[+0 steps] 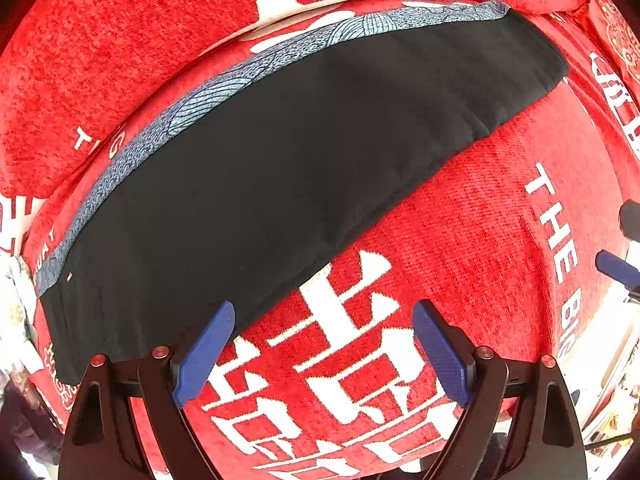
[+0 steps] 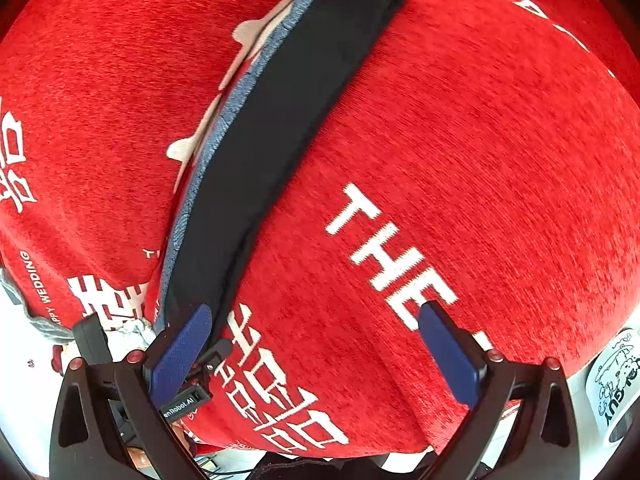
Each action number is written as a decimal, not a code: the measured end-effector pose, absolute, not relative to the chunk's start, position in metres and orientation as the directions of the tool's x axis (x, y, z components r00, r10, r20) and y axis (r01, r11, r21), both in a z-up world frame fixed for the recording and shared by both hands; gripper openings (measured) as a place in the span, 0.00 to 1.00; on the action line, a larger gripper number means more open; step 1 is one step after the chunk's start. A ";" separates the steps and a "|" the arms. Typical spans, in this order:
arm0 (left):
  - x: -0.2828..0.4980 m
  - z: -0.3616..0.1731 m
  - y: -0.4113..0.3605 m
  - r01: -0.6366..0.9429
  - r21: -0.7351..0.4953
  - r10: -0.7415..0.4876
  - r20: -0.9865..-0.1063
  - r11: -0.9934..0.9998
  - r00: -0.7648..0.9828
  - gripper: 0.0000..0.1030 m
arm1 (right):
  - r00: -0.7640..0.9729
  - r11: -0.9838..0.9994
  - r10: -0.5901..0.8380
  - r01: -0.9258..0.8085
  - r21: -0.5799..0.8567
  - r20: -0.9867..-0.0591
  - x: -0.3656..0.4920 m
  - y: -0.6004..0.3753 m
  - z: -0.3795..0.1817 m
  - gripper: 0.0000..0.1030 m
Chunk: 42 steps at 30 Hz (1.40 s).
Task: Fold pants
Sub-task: 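Press the folded trouser strip flat with both grippers open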
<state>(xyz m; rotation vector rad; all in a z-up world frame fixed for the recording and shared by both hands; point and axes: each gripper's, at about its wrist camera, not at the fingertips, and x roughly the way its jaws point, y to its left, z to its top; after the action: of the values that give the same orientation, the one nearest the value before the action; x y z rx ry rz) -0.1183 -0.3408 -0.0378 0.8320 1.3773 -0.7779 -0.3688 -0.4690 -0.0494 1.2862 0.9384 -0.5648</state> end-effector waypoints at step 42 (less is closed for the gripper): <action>-0.109 -0.050 -0.423 0.839 0.028 -0.060 -0.996 0.543 0.072 0.89 | 0.558 0.170 0.059 0.812 0.559 -0.828 -0.404 -0.552 -0.056 1.00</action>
<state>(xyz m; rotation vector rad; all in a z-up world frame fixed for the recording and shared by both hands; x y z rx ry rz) -0.1093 -0.4228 -0.0500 0.7517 1.3336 -0.7817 -0.4035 -0.5522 -0.0556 1.3065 0.8486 -0.6378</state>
